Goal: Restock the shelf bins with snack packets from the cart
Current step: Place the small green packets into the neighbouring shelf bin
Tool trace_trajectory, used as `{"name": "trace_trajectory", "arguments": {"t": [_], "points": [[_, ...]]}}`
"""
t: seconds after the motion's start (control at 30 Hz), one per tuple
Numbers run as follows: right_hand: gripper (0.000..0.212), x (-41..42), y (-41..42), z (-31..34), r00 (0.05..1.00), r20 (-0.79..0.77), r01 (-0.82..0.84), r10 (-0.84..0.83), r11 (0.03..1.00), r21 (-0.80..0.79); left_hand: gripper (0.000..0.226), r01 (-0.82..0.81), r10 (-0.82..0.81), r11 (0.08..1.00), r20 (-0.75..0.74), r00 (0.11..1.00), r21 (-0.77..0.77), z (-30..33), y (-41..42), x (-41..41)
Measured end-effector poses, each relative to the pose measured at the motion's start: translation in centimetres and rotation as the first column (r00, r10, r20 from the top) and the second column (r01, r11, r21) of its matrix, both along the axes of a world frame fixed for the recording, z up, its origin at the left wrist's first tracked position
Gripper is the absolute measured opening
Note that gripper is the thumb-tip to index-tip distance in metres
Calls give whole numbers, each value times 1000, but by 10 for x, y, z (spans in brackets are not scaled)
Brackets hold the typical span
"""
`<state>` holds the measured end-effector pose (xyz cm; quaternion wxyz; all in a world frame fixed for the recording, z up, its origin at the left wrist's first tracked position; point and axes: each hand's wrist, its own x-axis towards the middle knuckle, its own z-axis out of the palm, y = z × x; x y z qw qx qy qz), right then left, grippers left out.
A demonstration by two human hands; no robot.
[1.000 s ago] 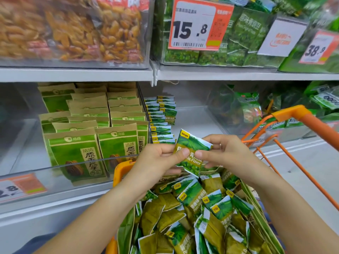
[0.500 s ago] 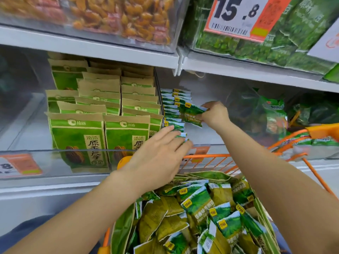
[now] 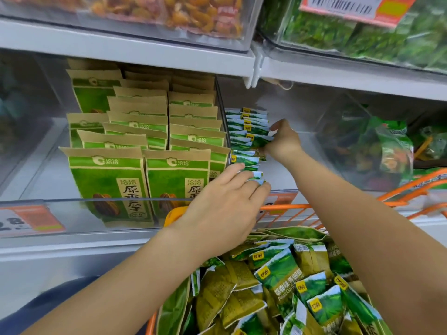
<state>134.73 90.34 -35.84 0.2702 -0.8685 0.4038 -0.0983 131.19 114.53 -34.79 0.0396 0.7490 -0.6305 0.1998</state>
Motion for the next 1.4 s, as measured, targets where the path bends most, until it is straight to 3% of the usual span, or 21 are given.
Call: {"name": "trace_trajectory", "arguments": {"t": [0.1, 0.17, 0.27, 0.33, 0.4, 0.47, 0.53, 0.6, 0.67, 0.87, 1.0, 1.1, 1.2, 1.3, 1.4], "points": [[72, -12, 6, 17, 1000, 8, -16, 15, 999, 43, 45, 3, -3, 1000, -1, 1000, 12, 1, 0, 0], [76, -30, 17, 33, 993, 114, -12, 8, 999, 35, 50, 0, 0, 1000, -20, 1000, 25, 2, 2, 3], [63, -83, 47, 61, 919, 395, 1, -5, 1000, 10, 52, 38, -38, 999, -94, 995, 1, 6, 6, 3], [41, -125, 70, 75, 875, 483, -31, 19, 999, 18, 49, 65, -70, 997, -163, 984, -38, 6, 10, -1], [14, -165, 91, 82, 911, 405, -112, 79, 992, 58, 46, 81, -97, 994, -238, 966, -77, 6, 15, -9], [4, -197, 104, 80, 975, 36, -219, 218, 975, 24, 47, 82, -110, 991, -294, 949, -107, 7, 19, -19], [13, -217, 104, 66, 868, -426, -305, 255, 951, -53, 47, 96, -127, 989, -299, 946, -116, 7, 21, -27], [28, -228, 98, 48, 735, -659, -316, 161, 941, -123, 44, 116, -141, 988, -302, 943, -98, 5, 23, -31], [37, -232, 92, 31, 724, -677, -270, 131, 957, -103, 42, 128, -142, 990, -303, 943, -64, 2, 23, -31], [46, -228, 88, 16, 874, -482, -40, 58, 998, 46, 43, 144, -146, 989, -234, 961, -29, -5, 25, -27], [36, -228, 79, 22, 946, -323, 51, -3, 989, 140, 39, 159, -166, 986, -242, 956, -46, -6, 24, -25], [27, -228, 83, 23, 967, -253, 24, 15, 988, 153, 38, 174, -180, 984, -250, 951, -48, -9, 24, -25], [32, -230, 84, 21, 937, -345, -59, 60, 998, 13, 38, 171, -179, 984, -240, 954, -52, -10, 25, -26], [39, -229, 85, 17, 870, -487, -47, 77, 996, 74, 37, 167, -177, 984, -225, 958, -63, -10, 24, -27], [25, -228, 83, 12, 890, -454, -34, 55, 998, 52, 37, 171, -183, 983, -233, 955, -68, -10, 24, -27]]}}
